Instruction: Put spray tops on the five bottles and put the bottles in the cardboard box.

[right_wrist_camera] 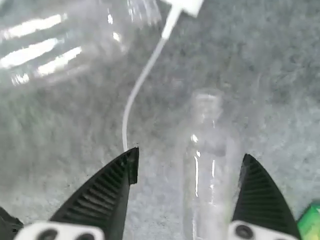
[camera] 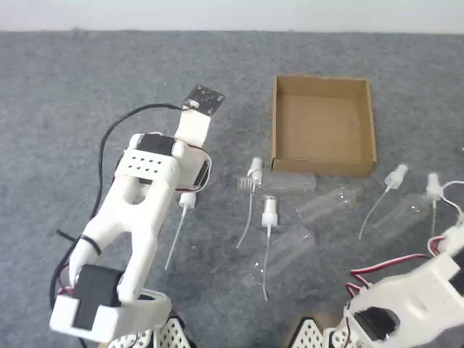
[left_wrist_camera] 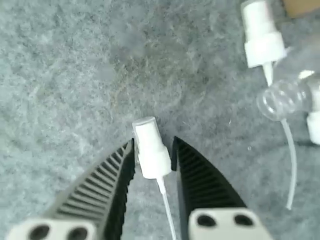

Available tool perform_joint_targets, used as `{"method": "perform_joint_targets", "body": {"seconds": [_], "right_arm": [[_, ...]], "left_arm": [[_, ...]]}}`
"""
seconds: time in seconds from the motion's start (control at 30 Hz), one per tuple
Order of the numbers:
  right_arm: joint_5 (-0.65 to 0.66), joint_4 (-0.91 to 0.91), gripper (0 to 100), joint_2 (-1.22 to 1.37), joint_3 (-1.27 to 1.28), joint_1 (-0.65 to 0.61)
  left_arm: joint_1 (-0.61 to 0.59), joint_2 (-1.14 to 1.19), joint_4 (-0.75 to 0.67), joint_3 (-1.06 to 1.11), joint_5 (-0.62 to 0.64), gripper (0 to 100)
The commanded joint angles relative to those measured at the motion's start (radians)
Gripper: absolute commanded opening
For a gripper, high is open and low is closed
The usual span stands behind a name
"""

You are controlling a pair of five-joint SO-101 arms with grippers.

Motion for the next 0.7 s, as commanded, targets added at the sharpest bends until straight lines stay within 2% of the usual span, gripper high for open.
{"method": "perform_joint_targets", "body": {"seconds": [0.0,0.33,0.67], "right_arm": [[0.061,-0.002,26.4,-0.036,-0.029,0.03],[0.021,-0.111,26.3,0.079,-0.029,0.031],[-0.003,-0.182,25.1,0.166,-0.029,0.027]], "left_arm": [[-0.023,-0.054,-0.109,0.033,-0.02,11],[-0.129,0.049,-0.133,0.012,-0.057,11],[-0.135,0.06,-0.137,0.015,-0.057,11]]}}
